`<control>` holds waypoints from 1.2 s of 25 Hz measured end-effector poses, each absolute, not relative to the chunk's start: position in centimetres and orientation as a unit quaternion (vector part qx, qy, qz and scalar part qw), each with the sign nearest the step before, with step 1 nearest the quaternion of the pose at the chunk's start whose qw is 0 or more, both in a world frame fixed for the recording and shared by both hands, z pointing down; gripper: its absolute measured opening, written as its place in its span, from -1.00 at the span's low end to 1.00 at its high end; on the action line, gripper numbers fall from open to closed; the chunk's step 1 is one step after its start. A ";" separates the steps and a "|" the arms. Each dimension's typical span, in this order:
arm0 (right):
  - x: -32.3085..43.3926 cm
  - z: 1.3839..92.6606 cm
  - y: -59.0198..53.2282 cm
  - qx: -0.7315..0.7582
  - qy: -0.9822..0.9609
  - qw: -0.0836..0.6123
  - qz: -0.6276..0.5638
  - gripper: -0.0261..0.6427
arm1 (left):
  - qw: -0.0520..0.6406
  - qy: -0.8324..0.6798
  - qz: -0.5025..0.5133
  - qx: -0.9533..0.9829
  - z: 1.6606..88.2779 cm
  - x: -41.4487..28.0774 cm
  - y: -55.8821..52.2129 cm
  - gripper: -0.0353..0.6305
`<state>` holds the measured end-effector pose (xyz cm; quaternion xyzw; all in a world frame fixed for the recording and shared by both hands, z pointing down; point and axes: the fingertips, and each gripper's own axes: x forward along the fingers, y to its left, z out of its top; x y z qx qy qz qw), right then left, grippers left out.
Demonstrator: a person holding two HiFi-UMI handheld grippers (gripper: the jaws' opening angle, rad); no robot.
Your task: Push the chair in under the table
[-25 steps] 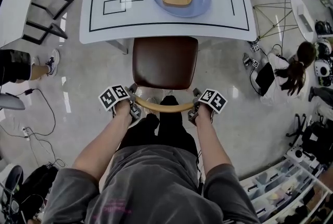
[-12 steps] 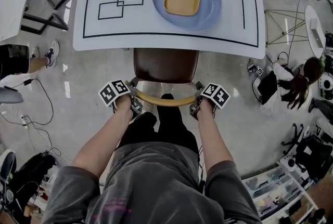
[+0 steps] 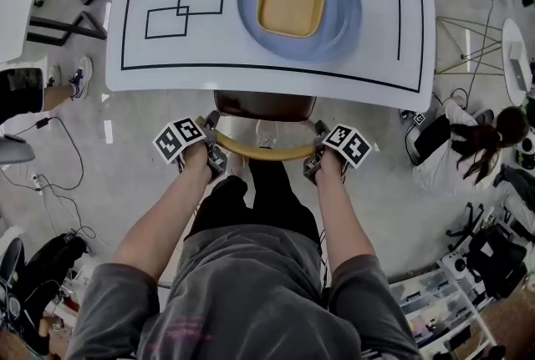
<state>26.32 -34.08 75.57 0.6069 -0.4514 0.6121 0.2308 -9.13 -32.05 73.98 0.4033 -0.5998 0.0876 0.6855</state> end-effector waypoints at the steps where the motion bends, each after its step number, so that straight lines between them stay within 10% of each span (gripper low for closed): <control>1: 26.4 75.6 -34.4 0.607 -0.451 0.230 0.612 -0.28 | 0.685 -0.600 0.086 0.403 74.1 -9.0 -32.4 -0.16; 30: 26.0 77.5 -39.5 0.591 -0.480 0.243 0.601 -0.27 | 0.674 -0.613 0.068 0.407 76.0 -8.6 -36.1 -0.14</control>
